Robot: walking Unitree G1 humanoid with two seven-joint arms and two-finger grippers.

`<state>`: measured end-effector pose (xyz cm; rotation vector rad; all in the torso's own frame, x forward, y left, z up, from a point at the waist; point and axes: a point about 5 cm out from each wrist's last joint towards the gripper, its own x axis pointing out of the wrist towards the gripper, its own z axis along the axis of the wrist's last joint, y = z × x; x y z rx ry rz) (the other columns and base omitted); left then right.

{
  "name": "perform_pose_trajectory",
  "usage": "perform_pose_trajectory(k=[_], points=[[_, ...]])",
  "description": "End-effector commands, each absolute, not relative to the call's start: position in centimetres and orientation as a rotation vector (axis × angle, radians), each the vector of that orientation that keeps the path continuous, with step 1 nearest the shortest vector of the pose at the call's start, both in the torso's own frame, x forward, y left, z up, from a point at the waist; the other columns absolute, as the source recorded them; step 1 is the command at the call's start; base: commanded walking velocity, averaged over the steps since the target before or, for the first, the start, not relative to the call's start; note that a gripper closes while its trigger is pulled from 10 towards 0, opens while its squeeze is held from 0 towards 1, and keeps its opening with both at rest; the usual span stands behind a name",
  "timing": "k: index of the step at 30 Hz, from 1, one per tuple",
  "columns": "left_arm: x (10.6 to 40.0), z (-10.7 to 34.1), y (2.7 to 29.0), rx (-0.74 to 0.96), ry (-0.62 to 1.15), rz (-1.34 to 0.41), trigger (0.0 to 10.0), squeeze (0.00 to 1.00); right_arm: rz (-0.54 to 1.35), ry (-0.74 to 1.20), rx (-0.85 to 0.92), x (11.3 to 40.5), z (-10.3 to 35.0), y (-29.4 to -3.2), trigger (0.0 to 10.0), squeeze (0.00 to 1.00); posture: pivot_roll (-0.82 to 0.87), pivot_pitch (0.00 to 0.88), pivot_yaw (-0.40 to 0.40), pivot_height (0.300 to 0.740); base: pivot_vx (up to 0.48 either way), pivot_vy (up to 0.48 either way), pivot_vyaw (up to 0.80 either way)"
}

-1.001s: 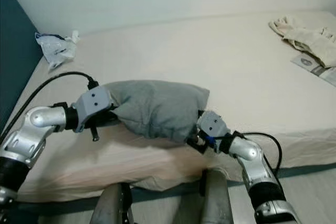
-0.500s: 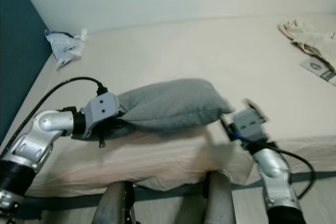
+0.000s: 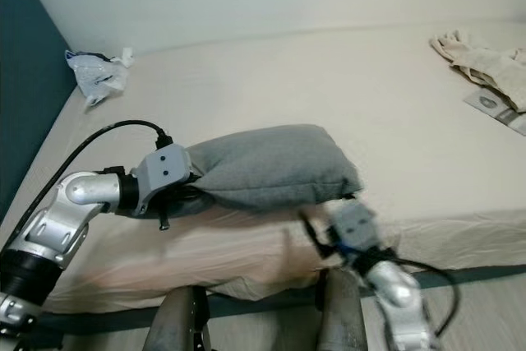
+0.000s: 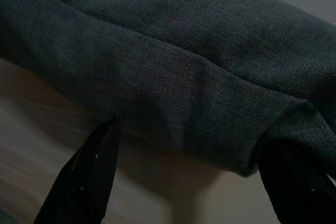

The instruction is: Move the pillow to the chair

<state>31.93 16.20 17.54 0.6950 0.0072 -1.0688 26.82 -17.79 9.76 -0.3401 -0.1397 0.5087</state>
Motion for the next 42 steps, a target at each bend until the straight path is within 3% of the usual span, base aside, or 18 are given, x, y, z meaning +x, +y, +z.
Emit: perform_pose_trajectory(k=[1,3,11,15,19,22,32,34,36,42], points=[[31.9,18.0,15.5,0.704,-0.027,-1.103,0.0,0.00,0.605,-0.112,-0.302,26.7,9.6,-16.6,10.0,1.00,0.07,0.145,0.038,0.575,0.000,0.000,0.00],[31.8,18.0,15.6,0.705,-0.024,-1.102,0.0,0.00,0.706,-0.097,-0.253,26.4,9.7,-15.7,10.0,1.00,0.07,0.144,0.038,0.575,0.000,0.000,0.00],[31.6,17.9,15.7,0.703,-0.020,-1.102,0.0,0.00,0.619,-0.221,-0.360,27.3,11.3,-16.3,10.0,1.00,0.07,0.145,0.029,0.575,0.000,0.000,0.00],[31.4,17.7,15.8,0.699,-0.014,-1.102,0.0,0.00,0.399,-0.287,-0.544,28.0,12.5,-18.6,10.0,1.00,0.07,0.145,0.030,0.575,0.000,0.000,0.00],[31.4,17.6,15.7,0.696,-0.013,-1.104,0.0,0.00,0.203,-0.260,-0.517,29.2,13.1,-20.8,10.0,1.00,0.06,0.145,0.037,0.575,0.000,0.000,0.00],[31.5,17.6,15.6,0.695,-0.013,-1.107,0.0,0.00,0.199,-0.236,-0.504,29.8,13.0,-20.9,10.0,1.00,0.06,0.142,0.043,0.575,0.000,0.000,0.00],[31.7,17.6,15.1,0.702,-0.018,-1.123,0.0,0.00,0.274,-0.211,-0.425,33.6,13.4,-19.6,10.0,1.00,0.07,0.128,0.054,0.575,0.000,0.000,0.00],[31.7,17.6,15.1,0.705,-0.017,-1.124,0.0,0.00,0.325,-0.188,-0.367,34.1,13.3,-18.9,10.0,1.00,0.07,0.125,0.053,0.575,0.000,0.000,0.00],[31.8,17.7,15.2,0.714,-0.016,-1.123,0.0,0.00,0.507,-0.131,-0.256,34.6,13.1,-17.0,10.0,1.00,0.07,0.123,0.049,0.575,0.000,0.000,0.00],[31.8,17.8,15.2,0.715,-0.018,-1.119,0.0,0.00,0.634,-0.103,-0.230,34.4,13.0,-15.6,10.0,1.00,0.07,0.123,0.047,0.575,0.000,0.000,0.00]])
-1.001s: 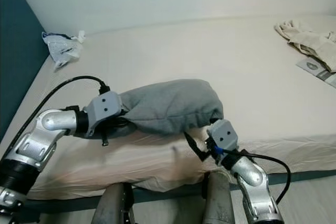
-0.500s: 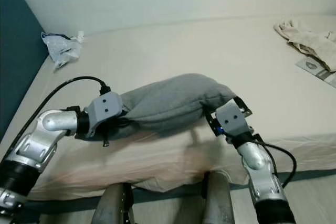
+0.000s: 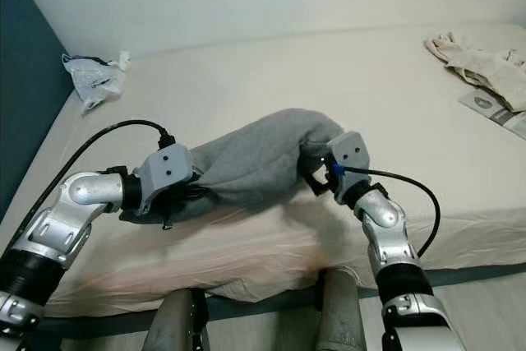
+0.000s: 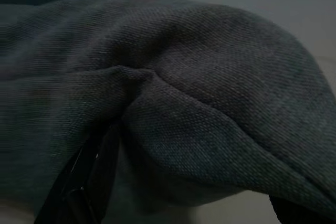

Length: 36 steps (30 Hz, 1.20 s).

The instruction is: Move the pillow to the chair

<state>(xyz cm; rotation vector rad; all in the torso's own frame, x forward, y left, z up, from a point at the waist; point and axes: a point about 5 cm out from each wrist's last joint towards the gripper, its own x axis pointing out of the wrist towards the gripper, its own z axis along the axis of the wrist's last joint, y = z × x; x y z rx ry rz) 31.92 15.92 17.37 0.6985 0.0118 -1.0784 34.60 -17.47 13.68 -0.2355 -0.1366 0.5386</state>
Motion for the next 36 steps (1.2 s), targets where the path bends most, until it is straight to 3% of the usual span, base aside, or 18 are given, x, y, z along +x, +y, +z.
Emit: perform_pose_trajectory(k=[1,3,4,28,30,31,33,34,35,36], points=[[31.8,17.8,15.1,0.714,-0.019,-1.119,0.0,0.00,0.667,-0.109,-0.234,34.4,13.0,-15.1,10.0,1.00,0.07,0.124,0.047,0.575,0.000,0.000,0.00],[31.8,17.7,15.1,0.711,-0.020,-1.119,0.0,0.00,0.688,-0.113,-0.221,34.5,13.0,-14.9,10.0,1.00,0.07,0.123,0.048,0.575,0.000,0.000,0.00],[31.8,17.7,14.9,0.707,-0.020,-1.120,0.0,0.00,0.676,-0.120,-0.211,34.7,13.0,-14.8,0.0,0.00,0.07,0.120,0.049,0.575,0.000,0.000,0.00],[32.2,17.2,14.5,0.679,-0.052,-1.027,0.0,0.00,0.528,-0.145,-0.140,35.3,13.1,-16.0,0.0,0.00,0.05,0.083,0.036,0.575,0.000,0.000,0.00],[32.7,17.0,14.5,0.658,-0.046,-0.928,0.0,0.00,0.524,-0.154,-0.126,35.2,13.1,-15.7,0.0,0.00,0.04,0.076,0.037,0.575,0.000,0.000,0.00],[33.3,16.8,14.5,0.592,-0.060,-0.776,0.0,0.00,0.518,-0.170,-0.113,35.1,13.3,-15.2,0.0,0.00,0.04,0.076,0.037,0.575,0.000,0.000,0.00],[33.9,16.0,14.3,0.274,-0.062,-0.519,0.0,0.00,0.470,-0.202,-0.081,35.1,13.7,-14.3,0.0,0.00,0.02,0.070,0.031,0.575,0.000,0.000,0.00],[33.8,15.3,14.5,0.124,-0.048,-0.410,0.0,0.00,0.443,-0.218,-0.050,35.1,13.9,-13.9,4.4,0.00,0.01,0.069,0.027,0.575,0.000,0.000,0.00],[33.8,15.3,14.5,0.124,-0.048,-0.410,0.0,0.00,0.443,-0.218,-0.050,35.1,13.9,-13.9,4.4,0.00,0.01,0.069,0.027,0.575,0.000,0.000,0.00],[33.7,14.4,14.6,0.015,-0.019,-0.347,5.0,0.00,0.420,-0.225,-0.011,35.0,14.0,-13.4,10.0,0.00,0.01,0.069,0.027,0.575,0.000,0.000,0.00]])
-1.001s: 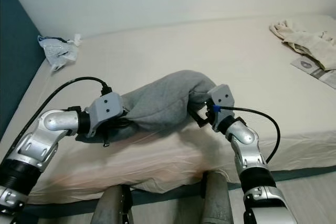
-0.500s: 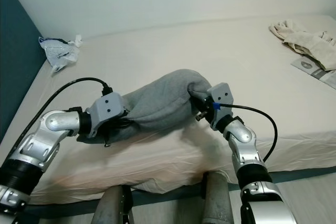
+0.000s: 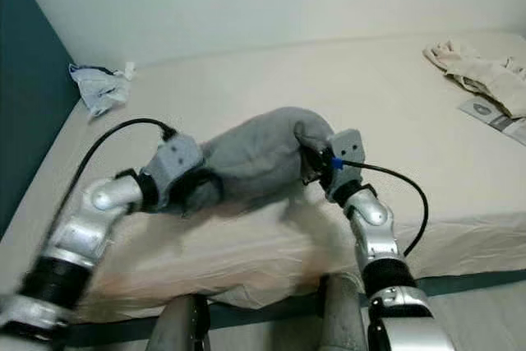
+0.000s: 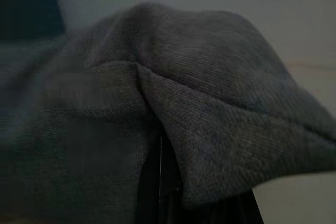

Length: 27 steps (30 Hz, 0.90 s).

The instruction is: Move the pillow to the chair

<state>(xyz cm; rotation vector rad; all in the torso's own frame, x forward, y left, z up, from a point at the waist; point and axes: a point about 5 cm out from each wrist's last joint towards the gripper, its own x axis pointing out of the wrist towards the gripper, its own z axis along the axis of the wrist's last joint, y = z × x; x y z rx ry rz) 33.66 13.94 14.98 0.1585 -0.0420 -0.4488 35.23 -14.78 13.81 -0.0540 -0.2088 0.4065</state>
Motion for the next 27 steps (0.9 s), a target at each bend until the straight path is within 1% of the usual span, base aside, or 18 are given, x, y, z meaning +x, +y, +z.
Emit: perform_pose_trajectory(k=[1,2,4,7,8,10,13,17,19,21,22,23,27], points=[[33.7,14.4,14.6,0.015,-0.019,-0.347,5.0,0.00,0.420,-0.225,-0.011,35.0,14.0,-13.4,10.0,0.00,0.01,0.069,0.027,0.575,0.000,0.000,0.00],[33.4,13.5,14.8,-0.056,0.011,-0.287,10.0,0.00,0.406,-0.227,0.028,34.8,13.9,-12.8,10.0,0.00,0.01,0.068,0.019,0.575,0.000,0.000,0.00],[32.9,12.0,14.7,-0.121,0.061,-0.237,10.0,0.00,0.427,-0.206,0.062,34.4,13.4,-11.6,10.0,0.00,0.01,0.067,0.014,0.575,0.000,0.000,0.00],[32.3,11.7,14.5,-0.215,0.060,-0.208,10.0,0.00,0.485,-0.173,0.019,33.8,12.5,-10.3,10.0,0.00,0.01,0.068,0.007,0.575,0.000,0.000,0.00],[32.3,11.7,14.5,-0.215,0.060,-0.208,10.0,0.00,0.485,-0.173,0.019,33.8,12.5,-10.3,10.0,0.00,0.01,0.068,0.007,0.575,0.000,0.000,0.00],[32.1,11.7,14.4,-0.256,0.087,-0.147,10.0,0.00,0.512,-0.147,-0.042,33.4,11.8,-9.8,10.0,0.00,0.01,0.068,0.001,0.575,0.000,0.000,0.00],[31.9,11.9,14.3,-0.252,0.074,-0.144,10.0,0.00,0.497,-0.126,-0.058,33.3,11.4,-9.9,10.0,0.00,0.02,0.069,-0.005,0.575,0.000,0.000,0.00],[31.7,12.2,14.0,-0.174,0.057,-0.143,10.0,0.00,0.475,-0.129,-0.090,33.0,11.4,-10.0,10.0,0.00,0.03,0.073,-0.006,0.575,0.000,0.000,0.00],[31.6,12.3,13.9,-0.182,0.053,-0.144,10.0,0.00,0.468,-0.132,-0.089,33.0,11.4,-10.0,10.0,0.00,0.03,0.072,-0.005,0.575,0.000,0.000,0.00],[31.3,11.7,13.9,-0.140,0.115,-0.153,10.0,0.00,0.453,-0.113,-0.105,33.0,11.2,-9.9,10.0,0.00,0.03,0.073,0.002,0.575,0.000,0.000,0.00],[31.3,11.7,13.9,-0.140,0.115,-0.153,10.0,0.00,0.453,-0.113,-0.105,33.0,11.2,-9.9,10.0,0.00,0.03,0.073,0.002,0.575,0.000,0.000,0.00],[31.2,11.7,13.8,-0.175,0.121,-0.150,10.0,0.00,0.456,-0.134,-0.118,32.9,11.3,-9.7,10.0,0.00,0.03,0.073,0.006,0.575,0.000,0.000,0.00],[31.1,11.9,13.9,-0.148,0.094,-0.153,10.0,0.00,0.457,-0.130,-0.121,32.8,11.2,-9.6,10.0,0.00,0.03,0.072,0.008,0.575,0.000,0.000,0.00]])
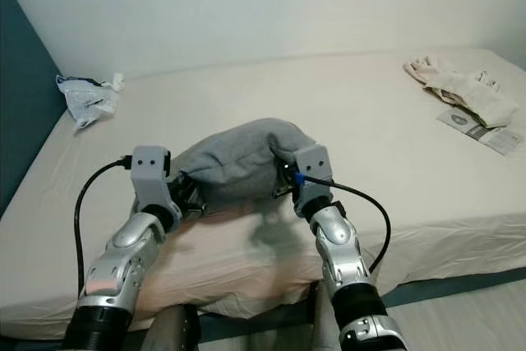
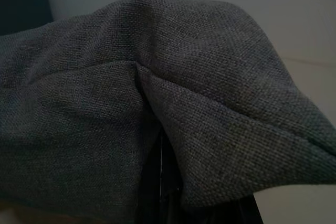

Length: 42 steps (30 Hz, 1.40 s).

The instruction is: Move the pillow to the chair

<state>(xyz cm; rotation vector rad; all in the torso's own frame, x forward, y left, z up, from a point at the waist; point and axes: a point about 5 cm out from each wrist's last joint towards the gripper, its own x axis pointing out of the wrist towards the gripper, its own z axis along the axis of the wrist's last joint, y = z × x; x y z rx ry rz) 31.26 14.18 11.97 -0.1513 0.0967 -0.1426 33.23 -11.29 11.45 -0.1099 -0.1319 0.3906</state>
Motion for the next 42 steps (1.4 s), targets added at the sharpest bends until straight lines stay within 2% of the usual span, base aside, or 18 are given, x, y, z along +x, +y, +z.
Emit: perform_pose_trajectory(k=[1,8,17,42], points=[[31.07,11.98,14.07,-0.134,0.079,-0.139,10.0,0.00,0.460,-0.133,-0.126,32.76,11.23,-9.64,10.0,0.00,0.03,0.071,0.009,0.575,0.000,0.000,0.00],[31.18,12.13,14.60,-0.036,0.036,-0.114,10.0,0.00,0.424,-0.096,-0.032,32.39,10.35,-10.17,10.0,0.00,0.04,0.060,0.004,0.575,0.000,0.000,0.00],[30.93,12.20,13.98,0.062,0.008,-0.153,10.0,0.00,0.406,-0.117,-0.021,32.32,10.66,-10.43,10.0,0.00,0.04,0.046,0.010,0.620,0.000,0.000,0.00],[30.85,12.33,14.45,0.039,0.013,-0.123,10.0,0.00,0.447,-0.126,-0.009,31.88,10.94,-9.95,10.0,0.00,0.03,0.057,0.011,0.730,0.000,0.000,0.00]])
